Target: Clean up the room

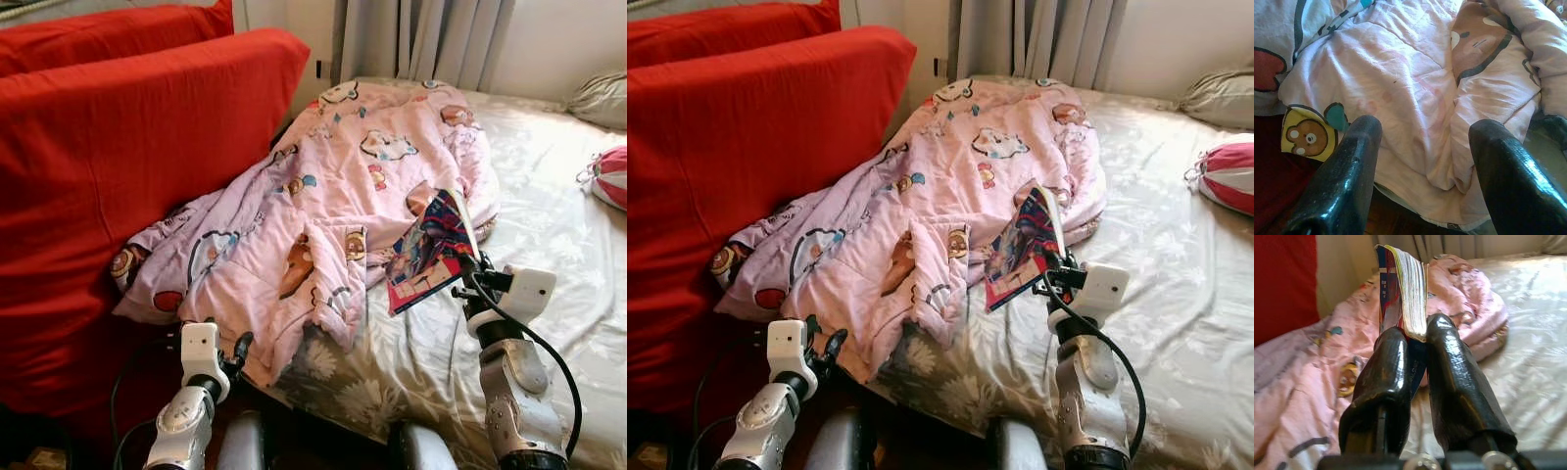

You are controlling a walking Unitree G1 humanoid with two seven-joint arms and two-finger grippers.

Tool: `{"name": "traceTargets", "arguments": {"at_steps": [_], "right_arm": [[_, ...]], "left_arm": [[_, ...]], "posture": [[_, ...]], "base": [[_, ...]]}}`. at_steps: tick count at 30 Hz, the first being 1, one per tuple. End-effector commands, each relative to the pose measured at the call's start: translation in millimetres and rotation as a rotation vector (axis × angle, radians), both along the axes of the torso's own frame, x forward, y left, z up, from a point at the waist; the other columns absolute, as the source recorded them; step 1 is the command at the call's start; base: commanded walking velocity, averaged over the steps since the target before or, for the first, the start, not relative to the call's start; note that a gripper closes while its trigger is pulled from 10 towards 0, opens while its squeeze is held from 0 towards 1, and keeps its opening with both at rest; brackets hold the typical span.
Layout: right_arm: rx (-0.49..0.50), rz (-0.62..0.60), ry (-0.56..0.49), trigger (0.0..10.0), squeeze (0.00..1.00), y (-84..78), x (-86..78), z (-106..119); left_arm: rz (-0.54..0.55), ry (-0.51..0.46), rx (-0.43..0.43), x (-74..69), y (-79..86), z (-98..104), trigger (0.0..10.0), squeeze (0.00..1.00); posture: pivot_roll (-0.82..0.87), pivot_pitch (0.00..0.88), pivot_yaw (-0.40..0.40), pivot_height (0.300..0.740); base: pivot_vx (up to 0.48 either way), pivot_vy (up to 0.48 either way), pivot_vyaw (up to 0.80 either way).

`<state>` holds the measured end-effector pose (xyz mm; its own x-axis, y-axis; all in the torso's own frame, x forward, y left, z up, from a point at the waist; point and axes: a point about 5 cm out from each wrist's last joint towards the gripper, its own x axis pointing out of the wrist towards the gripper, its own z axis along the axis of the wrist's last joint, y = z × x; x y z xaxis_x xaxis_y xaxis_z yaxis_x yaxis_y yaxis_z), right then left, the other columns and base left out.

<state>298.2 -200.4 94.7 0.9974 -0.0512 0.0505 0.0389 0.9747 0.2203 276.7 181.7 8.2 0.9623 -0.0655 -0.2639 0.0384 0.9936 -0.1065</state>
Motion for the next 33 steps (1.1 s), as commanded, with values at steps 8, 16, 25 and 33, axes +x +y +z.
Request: {"name": "traceTargets", "arguments": {"at_steps": [8, 16, 25, 33], "right_arm": [[-0.023, 0.012, 0.039, 10.0, 0.0, 4.3, 1.8, -3.3], [-0.026, 0.001, 0.061, 10.0, 0.0, 5.2, 1.5, -6.7], [-0.03, 0.006, 0.095, 10.0, 0.0, 7.9, 3.6, -11.5], [-0.026, -0.036, 0.139, 10.0, 0.0, 4.6, 3.0, -19.1]], "left_arm": [[0.067, 0.084, 0.003, -12.2, 13.3, -16.7, 10.0, 0.0], [0.081, 0.145, 0.009, -23.6, 15.7, -29.4, 10.0, 0.0], [0.12, 0.258, 0.008, -42.6, 23.7, -47.4, 10.0, 0.0], [0.146, 0.311, 0.013, -54.9, 31.5, -55.8, 10.0, 0.0]], "posture": [[0.06, 0.0, -0.01, 0.66], [0.06, 0.005, -0.013, 0.71], [0.06, 0.0, -0.015, 0.735], [0.06, 0.0, -0.016, 0.735]], "base": [[0.0, 0.0, 0.0], [0.0, 0.0, 0.0], [0.0, 0.0, 0.0], [0.0, 0.0, 0.0]]}}
